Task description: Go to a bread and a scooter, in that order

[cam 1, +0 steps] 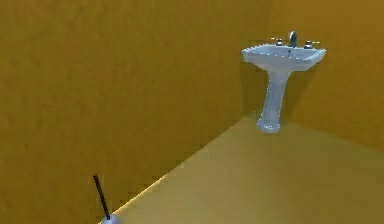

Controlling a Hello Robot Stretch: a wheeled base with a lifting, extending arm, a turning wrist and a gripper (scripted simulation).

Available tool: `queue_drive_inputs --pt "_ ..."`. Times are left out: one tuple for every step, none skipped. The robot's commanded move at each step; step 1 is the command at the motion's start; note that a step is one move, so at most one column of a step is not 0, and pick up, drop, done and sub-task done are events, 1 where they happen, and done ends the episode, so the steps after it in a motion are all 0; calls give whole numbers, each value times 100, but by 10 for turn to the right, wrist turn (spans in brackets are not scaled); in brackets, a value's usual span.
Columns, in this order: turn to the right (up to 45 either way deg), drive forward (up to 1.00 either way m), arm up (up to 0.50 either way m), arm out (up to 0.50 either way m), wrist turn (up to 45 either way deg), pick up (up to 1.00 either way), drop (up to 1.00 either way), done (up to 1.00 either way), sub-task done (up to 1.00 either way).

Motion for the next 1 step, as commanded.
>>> queue_drive_inputs --pt "450 0 0 0 0 0 0 0 0"
